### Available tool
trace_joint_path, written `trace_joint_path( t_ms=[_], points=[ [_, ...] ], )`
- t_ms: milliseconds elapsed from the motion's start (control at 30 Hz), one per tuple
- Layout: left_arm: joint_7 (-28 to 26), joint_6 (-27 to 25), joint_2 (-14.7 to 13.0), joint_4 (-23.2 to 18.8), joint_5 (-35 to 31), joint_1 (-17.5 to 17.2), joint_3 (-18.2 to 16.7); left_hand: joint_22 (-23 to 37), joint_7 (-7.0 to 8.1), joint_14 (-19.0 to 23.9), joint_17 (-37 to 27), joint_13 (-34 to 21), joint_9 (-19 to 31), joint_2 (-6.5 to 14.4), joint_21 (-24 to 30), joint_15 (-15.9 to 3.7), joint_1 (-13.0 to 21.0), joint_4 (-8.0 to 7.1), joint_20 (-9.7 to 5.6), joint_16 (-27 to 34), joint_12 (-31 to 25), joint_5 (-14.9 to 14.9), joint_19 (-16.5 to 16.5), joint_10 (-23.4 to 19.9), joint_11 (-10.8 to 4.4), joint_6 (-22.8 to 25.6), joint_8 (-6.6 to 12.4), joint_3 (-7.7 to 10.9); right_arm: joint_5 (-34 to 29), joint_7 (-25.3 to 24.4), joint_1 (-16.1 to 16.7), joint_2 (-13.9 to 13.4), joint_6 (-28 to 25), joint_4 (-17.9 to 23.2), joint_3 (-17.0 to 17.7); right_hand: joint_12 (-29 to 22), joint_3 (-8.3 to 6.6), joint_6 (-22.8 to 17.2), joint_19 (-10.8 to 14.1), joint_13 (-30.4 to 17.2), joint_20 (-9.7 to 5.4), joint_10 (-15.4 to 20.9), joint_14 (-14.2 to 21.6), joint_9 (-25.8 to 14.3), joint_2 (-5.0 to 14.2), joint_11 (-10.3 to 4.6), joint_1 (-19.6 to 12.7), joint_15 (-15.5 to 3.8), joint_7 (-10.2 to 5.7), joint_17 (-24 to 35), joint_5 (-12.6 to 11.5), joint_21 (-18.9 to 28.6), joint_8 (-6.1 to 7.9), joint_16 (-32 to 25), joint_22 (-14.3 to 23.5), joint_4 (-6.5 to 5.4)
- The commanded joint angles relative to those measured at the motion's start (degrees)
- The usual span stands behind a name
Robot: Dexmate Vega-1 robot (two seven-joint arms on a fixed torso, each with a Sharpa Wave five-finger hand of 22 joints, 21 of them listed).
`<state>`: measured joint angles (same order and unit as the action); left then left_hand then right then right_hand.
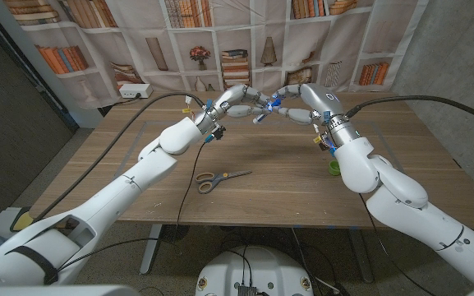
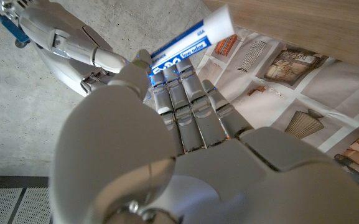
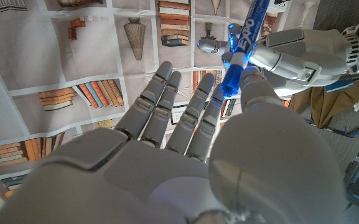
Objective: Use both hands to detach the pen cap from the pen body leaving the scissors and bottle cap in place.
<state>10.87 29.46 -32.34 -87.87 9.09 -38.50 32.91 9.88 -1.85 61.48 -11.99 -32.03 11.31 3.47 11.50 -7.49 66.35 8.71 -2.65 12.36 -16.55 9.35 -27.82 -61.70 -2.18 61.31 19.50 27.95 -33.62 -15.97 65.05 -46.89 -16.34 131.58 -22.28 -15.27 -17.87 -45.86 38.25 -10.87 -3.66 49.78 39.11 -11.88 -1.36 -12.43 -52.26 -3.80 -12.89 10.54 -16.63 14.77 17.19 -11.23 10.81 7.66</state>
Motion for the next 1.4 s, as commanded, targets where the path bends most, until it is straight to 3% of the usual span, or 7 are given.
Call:
trace_joint_path(
  t_ms=[33,467,600,800,933,1400],
  points=[
    [-0.61,-0.77,0.02,-0.44,-0.38,-0.2,0.08,0.12,0.89,2.14,0.01,0.03,1.8,0.38,-0.13,-4.83,0.59,-0.89,-0.91,-0.11,0.07,0.52,0.41,-7.15,-6.5,1.52,0.4,1.25,-0.16,0.83,-0.59,-0.36,0.16,-0.21,-0.37,-0.27,-0.19,-1.11,1.0,-0.06,-4.18,1.31,0.96,-0.31,0.3,-0.07,-0.9,-6.51,0.03,0.08,0.36,0.21,0.46,-0.09,0.09,0.04],
    [-0.11,-0.66,0.18,-0.1,-0.4,0.16,0.54,0.12,0.99,2.04,0.03,-0.03,1.79,0.4,-0.17,-4.84,0.56,-0.92,-0.49,-0.15,0.21,0.51,0.52,-7.35,-6.56,1.6,0.45,1.32,1.18,2.62,-1.73,-0.44,0.06,-0.66,-0.66,-0.42,-0.18,-2.51,1.48,-0.09,-4.08,3.04,1.79,-0.37,1.01,-0.04,-0.85,-6.43,0.01,0.17,0.59,0.29,0.87,-0.21,0.14,-0.31],
    [-0.18,-0.68,0.23,0.06,-0.48,0.26,0.54,0.12,0.99,2.1,0.01,-0.06,1.75,0.39,-0.21,-4.87,0.57,-0.91,-0.38,-0.1,0.31,0.5,0.63,-7.25,-6.62,1.57,0.43,1.31,1.27,2.5,-1.74,-0.52,-0.11,-0.57,-0.49,-0.83,-0.28,-5.48,1.6,-0.16,-3.98,6.16,3.02,-0.51,2.58,-0.02,-0.73,-6.56,0.0,0.14,1.25,0.21,1.85,-0.28,0.21,-0.81],
    [-0.33,-0.95,0.39,0.37,-0.64,0.46,0.64,0.11,0.98,2.11,0.02,-0.09,1.78,0.44,-0.21,-4.79,0.53,-0.96,-0.22,-0.1,0.35,0.51,0.65,-7.35,-6.62,1.51,0.44,1.35,1.91,2.58,-1.34,-0.93,-0.33,-0.12,0.26,-1.43,-1.36,-10.5,1.33,-0.21,-4.14,11.64,8.12,-0.73,5.44,-0.05,-2.56,-7.32,-0.08,-0.14,3.0,-0.2,3.57,-0.64,0.26,-0.29],
    [-0.23,-0.96,0.64,0.74,-0.72,0.71,0.88,0.11,0.97,2.08,0.03,-0.14,1.77,0.44,-0.21,-4.84,0.53,-0.95,-0.14,-0.12,0.39,0.51,0.67,-7.37,-6.49,1.49,0.44,1.38,2.58,3.3,-1.14,-1.41,-0.68,0.18,0.71,-1.65,-1.51,-11.88,1.53,-0.22,-4.41,13.39,9.95,-0.72,6.02,0.07,-2.96,-7.41,-0.04,-0.19,3.87,-0.22,4.0,-0.69,0.26,-0.15],
    [-0.75,-1.11,0.64,0.94,-0.96,0.67,0.83,0.12,0.81,2.11,-0.02,-0.37,1.77,0.39,-0.17,-4.9,0.61,-0.88,0.19,-0.06,0.54,0.51,0.6,-7.21,-6.39,1.39,0.41,1.39,3.5,5.49,-1.07,-3.82,-1.98,1.22,2.36,-1.31,-2.3,-11.75,1.64,0.08,-4.96,15.37,14.84,-0.15,8.2,0.26,-3.69,-8.2,0.06,-0.36,5.23,-0.26,2.94,-0.79,0.39,-0.25]
  ],
)
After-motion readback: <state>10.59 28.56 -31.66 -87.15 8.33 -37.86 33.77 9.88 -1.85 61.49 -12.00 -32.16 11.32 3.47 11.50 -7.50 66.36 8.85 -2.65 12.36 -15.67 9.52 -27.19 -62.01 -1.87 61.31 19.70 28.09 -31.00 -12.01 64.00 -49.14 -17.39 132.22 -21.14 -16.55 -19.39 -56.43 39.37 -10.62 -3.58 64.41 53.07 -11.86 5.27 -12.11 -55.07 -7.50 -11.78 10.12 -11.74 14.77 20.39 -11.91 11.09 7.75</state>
